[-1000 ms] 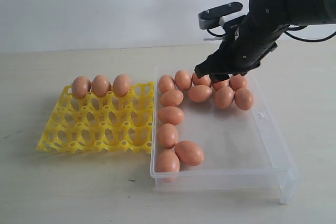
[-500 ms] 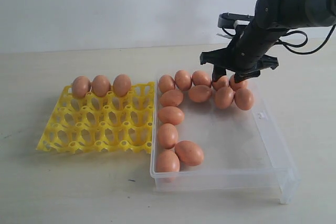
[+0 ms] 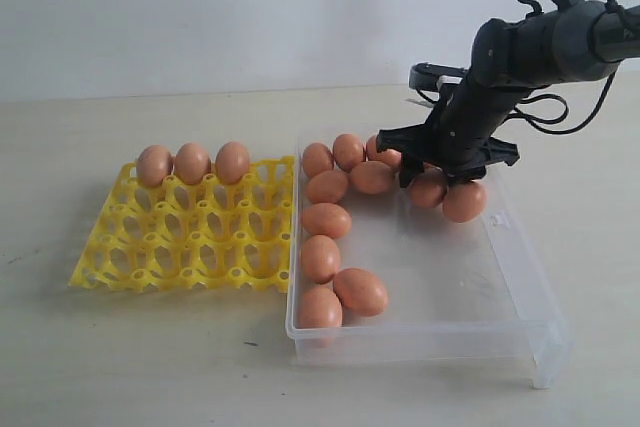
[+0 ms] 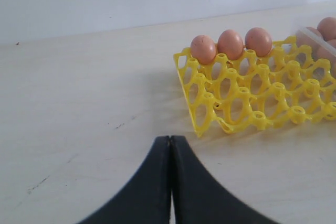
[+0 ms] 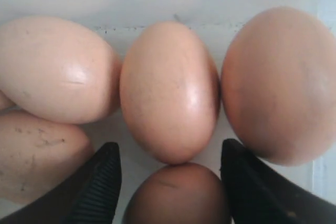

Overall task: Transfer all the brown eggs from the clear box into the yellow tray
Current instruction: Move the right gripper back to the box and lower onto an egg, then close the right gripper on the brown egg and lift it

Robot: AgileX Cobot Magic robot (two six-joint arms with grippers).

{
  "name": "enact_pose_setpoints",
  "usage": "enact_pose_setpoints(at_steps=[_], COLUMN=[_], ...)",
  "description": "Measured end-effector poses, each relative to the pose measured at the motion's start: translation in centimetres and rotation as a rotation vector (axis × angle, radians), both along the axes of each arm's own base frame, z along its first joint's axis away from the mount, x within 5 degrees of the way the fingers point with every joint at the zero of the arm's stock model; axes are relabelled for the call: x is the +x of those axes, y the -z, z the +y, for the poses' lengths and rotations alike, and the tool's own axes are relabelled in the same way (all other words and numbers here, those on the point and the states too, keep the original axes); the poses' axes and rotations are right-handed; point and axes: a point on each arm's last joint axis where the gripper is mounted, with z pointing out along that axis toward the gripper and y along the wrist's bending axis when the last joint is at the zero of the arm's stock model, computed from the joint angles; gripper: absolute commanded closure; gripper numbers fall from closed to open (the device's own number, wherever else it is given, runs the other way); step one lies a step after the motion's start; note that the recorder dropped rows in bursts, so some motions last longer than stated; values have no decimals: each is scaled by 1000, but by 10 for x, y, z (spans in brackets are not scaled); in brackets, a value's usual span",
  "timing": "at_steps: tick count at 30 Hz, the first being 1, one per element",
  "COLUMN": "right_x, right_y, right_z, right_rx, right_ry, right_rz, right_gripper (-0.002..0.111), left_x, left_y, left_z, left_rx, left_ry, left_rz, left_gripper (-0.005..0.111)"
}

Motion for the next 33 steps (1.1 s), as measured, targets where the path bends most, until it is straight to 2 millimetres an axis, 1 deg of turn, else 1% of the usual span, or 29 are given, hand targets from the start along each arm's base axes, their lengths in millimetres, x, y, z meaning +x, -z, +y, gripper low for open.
enact_pose_setpoints(at_steps=[4,7,9,12,14,16,19,20,21,22,24,25,33], right_x=[1,1,1,1,0,-1,-3,-3,-4,-5,-6,-7,-12], right_y=[1,0,1,1,2,1,1,1,1,2,2,2,-2], right_z=[1,1,1,1,0,1,2,2,3,3,4,4,15], right_rx=[5,10,12,9,5,4,6,7,9,9,3,2,-17], right_ry=[-2,0,-2,-23,-48,-69,-107,-122,-135,-157,-204,-219,-320], right_rz=[-4,-6,-4,0,5,14,30,34,38,42,48,50,52], right_gripper=[53,56,62,75,80,79,73,74,78,85,103,108,108], left_x=[0,0,0,0,0,0,0,0,0,0,0,0,0], left_y=[0,0,0,0,0,0,0,0,0,0,0,0,0], left_z=[0,0,0,0,0,0,0,0,0,0,0,0,0], left_rx=[0,0,0,0,0,0,0,0,0,0,0,0,0], left_ry=[0,0,0,0,0,0,0,0,0,0,0,0,0], left_rz=[0,0,0,0,0,0,0,0,0,0,0,0,0], left_gripper=[107,107,107,107,107,107,107,107,107,107,107,107,107])
